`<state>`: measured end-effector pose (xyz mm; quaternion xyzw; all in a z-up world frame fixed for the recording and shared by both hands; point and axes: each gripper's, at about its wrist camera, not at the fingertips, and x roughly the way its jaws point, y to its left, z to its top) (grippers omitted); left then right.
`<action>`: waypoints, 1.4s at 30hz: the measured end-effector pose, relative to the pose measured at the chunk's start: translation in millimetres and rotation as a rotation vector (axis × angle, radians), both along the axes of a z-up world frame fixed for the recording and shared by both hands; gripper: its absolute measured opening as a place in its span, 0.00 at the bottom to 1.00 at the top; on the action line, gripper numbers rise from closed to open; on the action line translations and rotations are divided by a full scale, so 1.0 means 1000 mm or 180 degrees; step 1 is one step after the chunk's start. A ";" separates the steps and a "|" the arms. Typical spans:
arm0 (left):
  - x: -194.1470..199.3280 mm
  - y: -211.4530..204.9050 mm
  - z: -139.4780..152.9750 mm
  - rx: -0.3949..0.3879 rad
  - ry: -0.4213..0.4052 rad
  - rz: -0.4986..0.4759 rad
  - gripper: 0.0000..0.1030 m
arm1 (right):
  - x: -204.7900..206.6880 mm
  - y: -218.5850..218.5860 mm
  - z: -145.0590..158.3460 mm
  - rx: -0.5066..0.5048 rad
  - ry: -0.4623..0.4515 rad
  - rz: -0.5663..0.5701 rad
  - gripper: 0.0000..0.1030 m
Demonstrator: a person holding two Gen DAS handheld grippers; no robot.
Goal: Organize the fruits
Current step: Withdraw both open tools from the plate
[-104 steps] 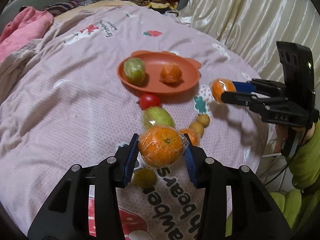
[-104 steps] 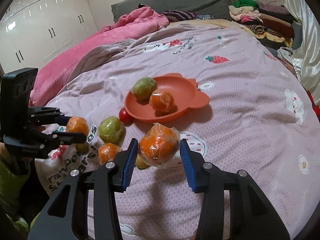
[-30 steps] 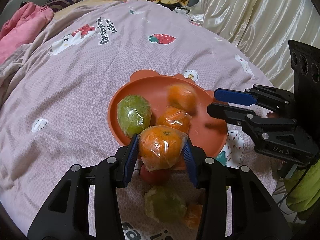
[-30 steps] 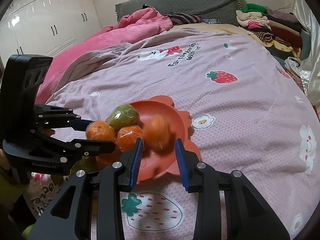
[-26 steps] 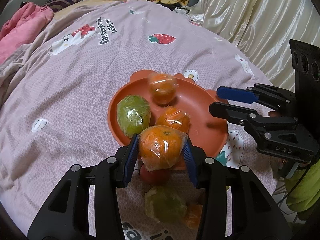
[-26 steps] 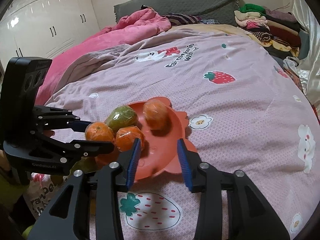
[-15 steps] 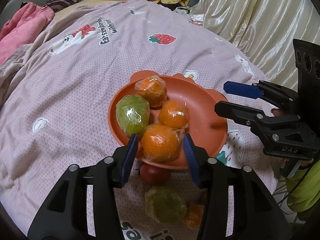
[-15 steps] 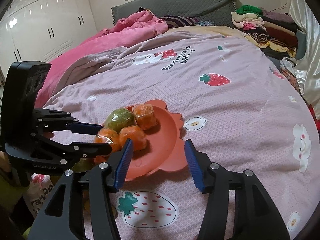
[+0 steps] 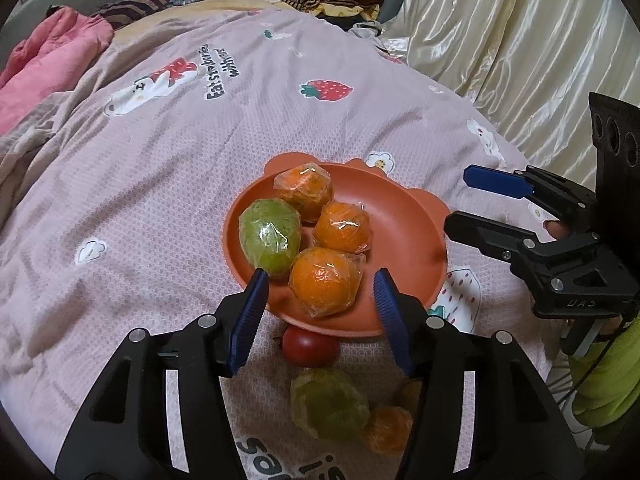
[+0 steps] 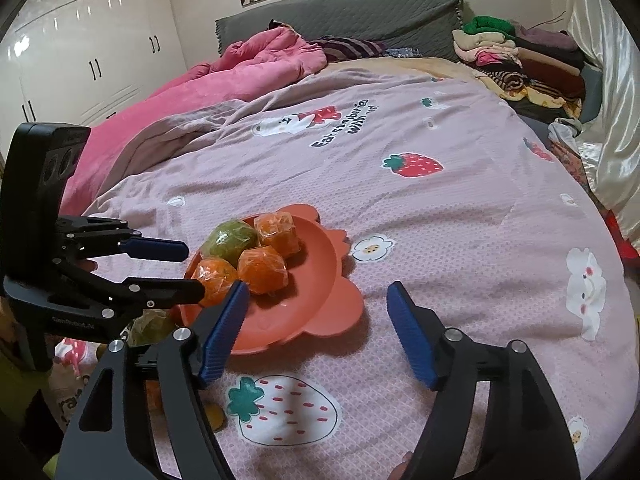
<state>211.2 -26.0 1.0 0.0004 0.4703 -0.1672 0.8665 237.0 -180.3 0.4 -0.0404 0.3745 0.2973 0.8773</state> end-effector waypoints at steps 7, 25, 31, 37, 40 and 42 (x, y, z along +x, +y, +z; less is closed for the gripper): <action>-0.007 0.002 0.006 0.0001 -0.0069 0.0036 0.54 | -0.005 -0.002 0.002 -0.0011 -0.0012 -0.0029 0.76; -0.019 0.015 0.020 -0.0013 -0.0216 0.0202 0.73 | -0.018 -0.003 0.008 -0.0054 -0.0056 -0.0107 0.90; -0.023 0.017 0.025 -0.0018 -0.0271 0.0231 0.79 | -0.021 -0.003 0.011 -0.0085 -0.0078 -0.0109 0.92; -0.026 0.021 0.028 -0.0021 -0.0308 0.0289 0.84 | -0.026 -0.002 0.015 -0.0096 -0.0112 -0.0114 0.92; -0.029 0.024 0.030 -0.0017 -0.0337 0.0327 0.88 | -0.027 -0.001 0.016 -0.0105 -0.0125 -0.0116 0.93; -0.031 0.025 0.032 -0.0002 -0.0357 0.0352 0.90 | -0.028 -0.001 0.017 -0.0104 -0.0140 -0.0123 0.93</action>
